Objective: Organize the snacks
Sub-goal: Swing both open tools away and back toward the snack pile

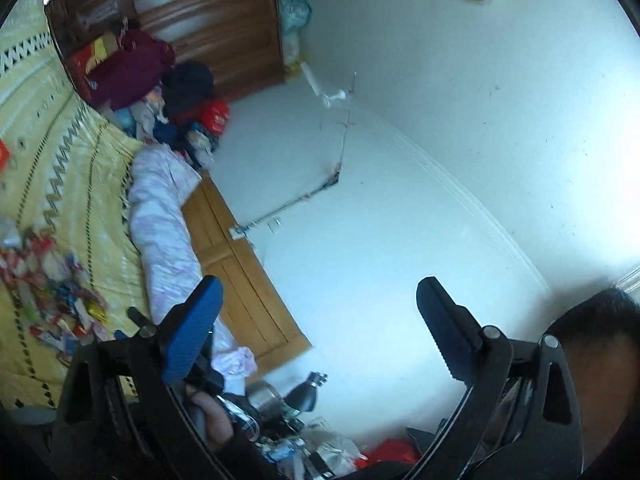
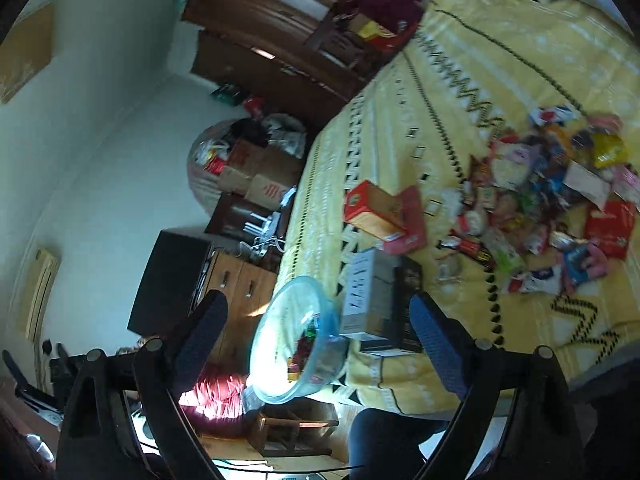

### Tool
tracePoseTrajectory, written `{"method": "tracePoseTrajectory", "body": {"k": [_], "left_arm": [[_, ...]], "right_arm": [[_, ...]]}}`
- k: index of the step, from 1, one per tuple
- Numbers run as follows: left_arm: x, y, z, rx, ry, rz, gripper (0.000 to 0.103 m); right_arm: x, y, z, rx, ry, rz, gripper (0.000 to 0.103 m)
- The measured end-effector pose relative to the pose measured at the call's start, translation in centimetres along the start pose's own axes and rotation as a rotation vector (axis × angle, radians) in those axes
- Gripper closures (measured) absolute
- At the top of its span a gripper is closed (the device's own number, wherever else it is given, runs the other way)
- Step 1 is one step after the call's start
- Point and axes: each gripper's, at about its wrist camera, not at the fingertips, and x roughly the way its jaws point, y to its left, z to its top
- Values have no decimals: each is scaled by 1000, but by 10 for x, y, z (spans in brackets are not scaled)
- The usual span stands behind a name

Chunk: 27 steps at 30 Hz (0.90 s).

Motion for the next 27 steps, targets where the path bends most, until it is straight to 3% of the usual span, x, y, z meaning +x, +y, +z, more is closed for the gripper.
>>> {"method": "tracePoseTrajectory", "body": {"k": [5, 13, 27], "left_arm": [[24, 21, -6, -134, 13, -74, 4], [40, -12, -34, -90, 59, -171, 1], [56, -20, -49, -62, 77, -143, 0]], "right_arm": [[-24, -48, -14, 82, 15, -54, 8], [-50, -66, -17, 79, -14, -43, 8], [-73, -111, -31, 125, -17, -22, 8]]}}
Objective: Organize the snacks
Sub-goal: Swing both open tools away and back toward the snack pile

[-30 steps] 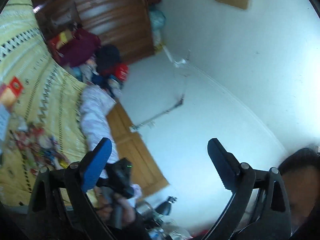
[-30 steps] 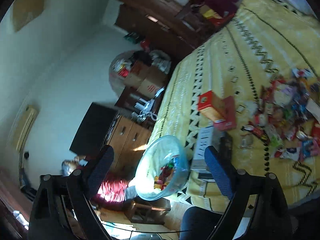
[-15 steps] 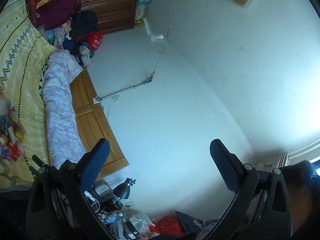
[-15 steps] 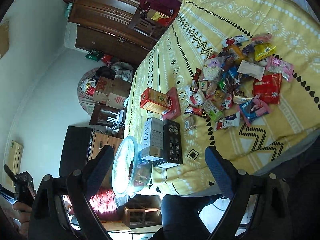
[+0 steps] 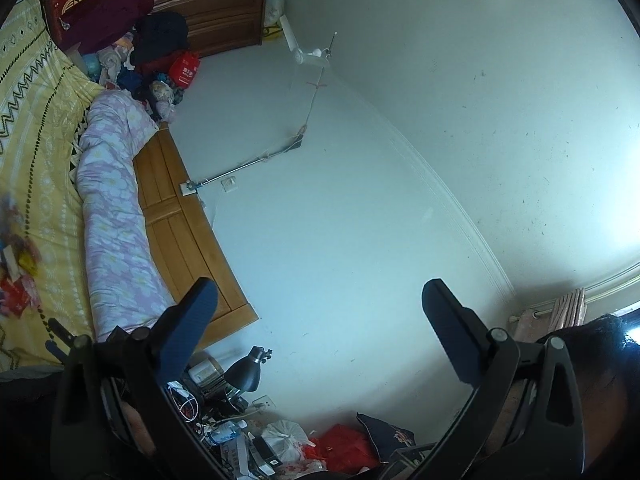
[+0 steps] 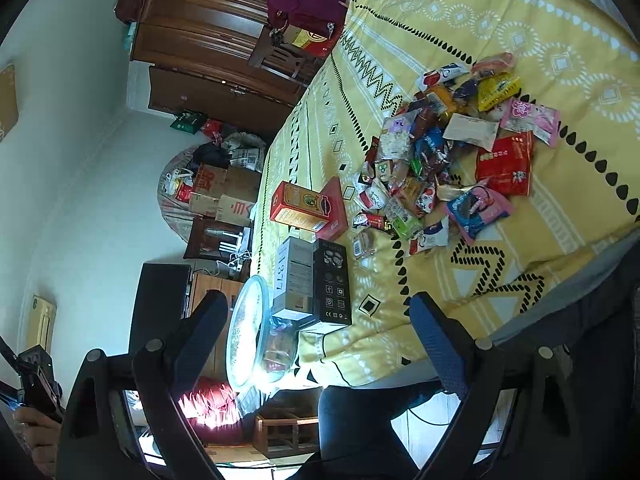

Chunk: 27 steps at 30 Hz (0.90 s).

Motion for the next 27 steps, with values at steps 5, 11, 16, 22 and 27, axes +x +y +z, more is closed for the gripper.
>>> {"method": "tracePoseTrajectory", "body": {"k": [5, 11, 16, 22, 27], "left_arm": [[11, 4, -4, 18, 37, 52, 0], [16, 9, -4, 10, 49, 51, 0], [21, 18, 0, 40, 49, 82, 0], [34, 109, -3, 524, -26, 975, 1], [-4, 254, -40, 505, 144, 1385, 25]], "right_arm": [[-1, -12, -1, 9, 8, 1, 8], [1, -21, 3, 18, 9, 14, 8], [5, -33, 8, 21, 15, 2, 8], [41, -6, 8, -273, 53, -111, 9], [118, 17, -6, -666, 121, -268, 29]]}}
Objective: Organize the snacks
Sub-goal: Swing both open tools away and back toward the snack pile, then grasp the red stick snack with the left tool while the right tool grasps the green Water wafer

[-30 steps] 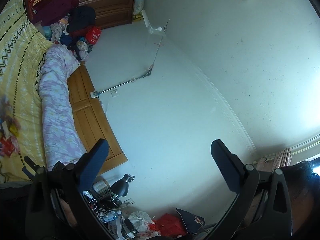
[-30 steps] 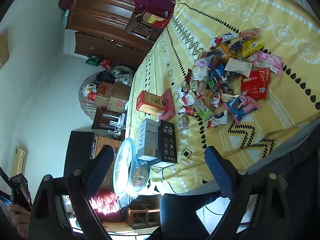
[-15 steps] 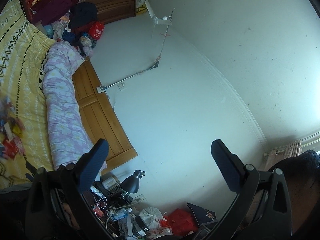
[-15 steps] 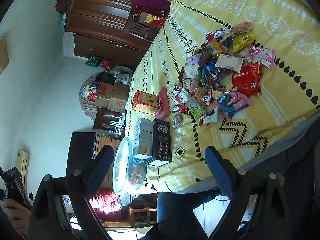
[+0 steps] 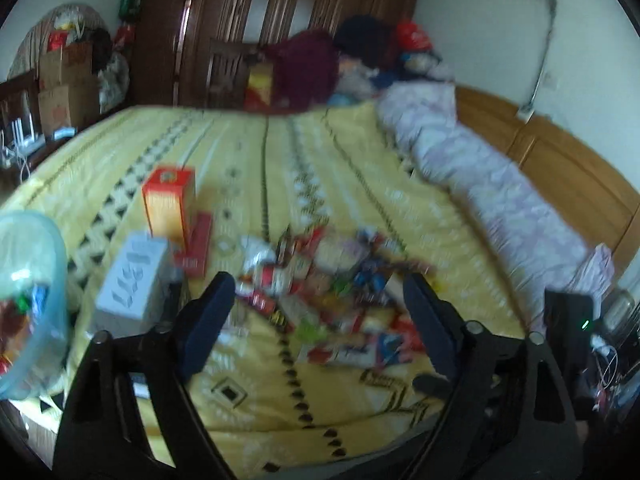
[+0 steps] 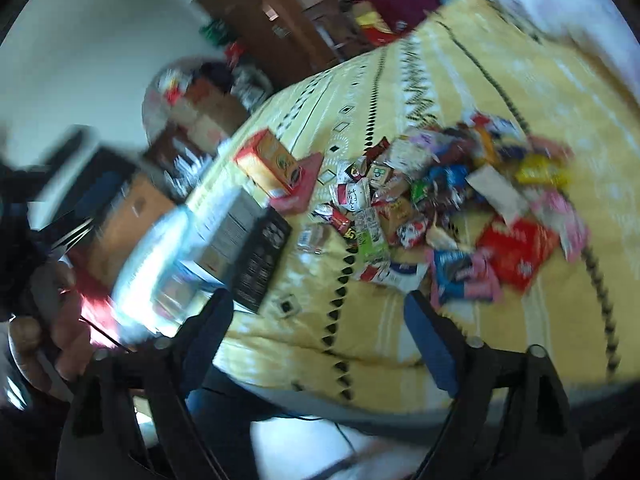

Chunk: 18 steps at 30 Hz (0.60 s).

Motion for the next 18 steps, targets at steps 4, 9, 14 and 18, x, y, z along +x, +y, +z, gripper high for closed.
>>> {"method": "tracePoseTrajectory", "body": {"k": [4, 9, 14, 18], "left_arm": [[40, 28, -53, -10, 127, 100, 25], [57, 56, -73, -76, 214, 107, 25], [68, 70, -78, -116, 249, 88, 24], [72, 74, -80, -116, 264, 79, 24]], "right_arm": [[75, -12, 11, -67, 104, -26, 36], [160, -18, 41, -143, 185, -19, 43], [242, 0, 68, -281, 284, -47, 44], [285, 7, 71, -328, 325, -83, 45]]}}
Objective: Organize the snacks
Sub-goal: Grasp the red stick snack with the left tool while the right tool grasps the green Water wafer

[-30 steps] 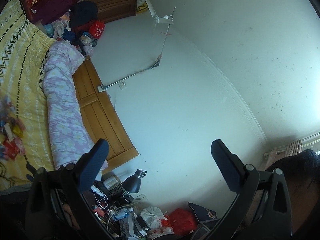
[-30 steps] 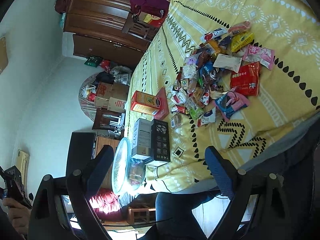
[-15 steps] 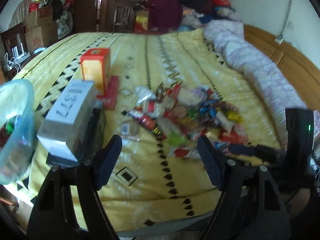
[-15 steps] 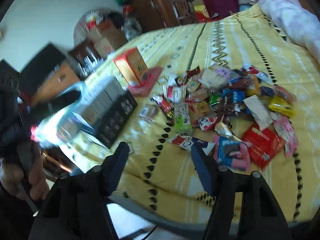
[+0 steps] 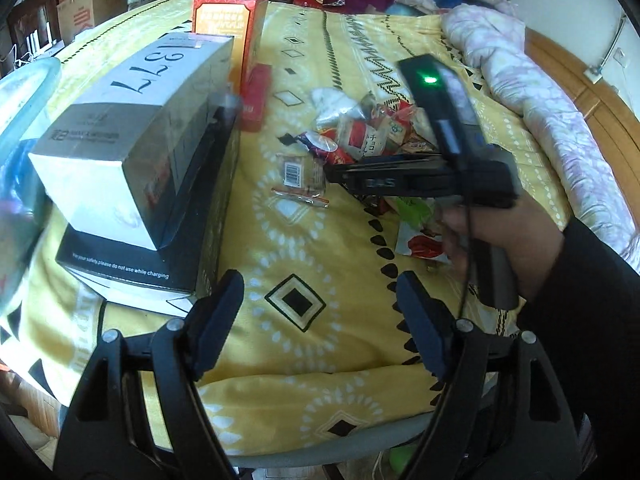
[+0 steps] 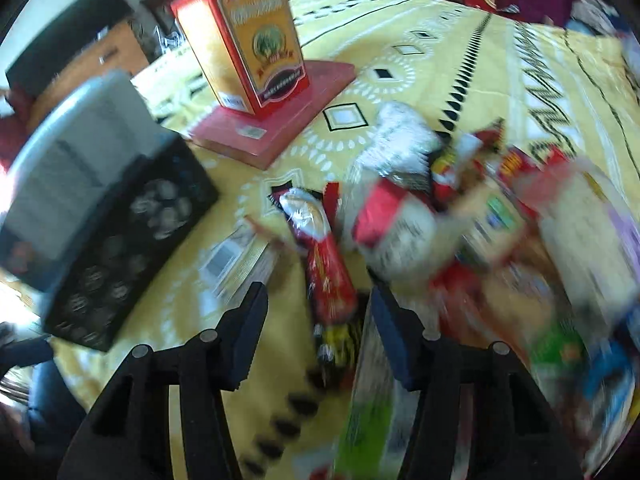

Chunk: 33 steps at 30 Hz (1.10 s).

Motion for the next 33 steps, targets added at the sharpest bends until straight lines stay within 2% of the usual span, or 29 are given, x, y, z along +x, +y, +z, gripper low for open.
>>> {"method": "tracePoseTrajectory", "body": {"k": [1, 3, 4, 5, 8, 12, 14, 15, 17, 19, 21, 23, 26, 31, 33], "left_arm": [[0, 0, -1, 1, 2, -5, 24], [2, 3, -2, -5, 6, -9, 24], [1, 4, -3, -13, 9, -13, 24], [1, 6, -5, -19, 8, -19, 24], [-1, 9, -9, -26, 0, -31, 23], [-1, 12, -18, -43, 13, -55, 23], [1, 14, -23, -52, 24, -60, 23], [3, 15, -25, -61, 33, -61, 23], [6, 15, -27, -81, 48, -71, 23], [9, 11, -26, -75, 40, -78, 23], [15, 8, -24, -81, 40, -94, 23], [22, -2, -20, -71, 26, -118, 23], [44, -20, -15, -24, 27, -109, 24], [75, -33, -19, -9, 86, -61, 24], [79, -33, -24, 13, 80, -38, 27]], "right_arm": [[4, 2, 0, 7, 4, 6, 45], [5, 3, -5, 42, 11, 5, 52], [2, 1, -9, 71, 18, 4, 72], [-3, 1, -16, 106, 30, 22, 82], [-34, 4, -45, 223, 0, 148, 87], [-62, 24, -90, 293, 0, 227, 87], [-65, 36, -110, 308, 30, 274, 85], [-65, 42, -115, 283, 56, 269, 84], [-81, 51, -121, 235, 39, 182, 59], [-109, 50, -124, 215, -37, 154, 53], [-133, 39, -124, 228, -105, 151, 53], [-146, 30, -123, 225, -147, 80, 52], [-142, 9, -114, 244, -145, 39, 52], [-114, -11, -85, 168, -120, -36, 52], [-100, -18, -75, 151, -104, -48, 52]]}}
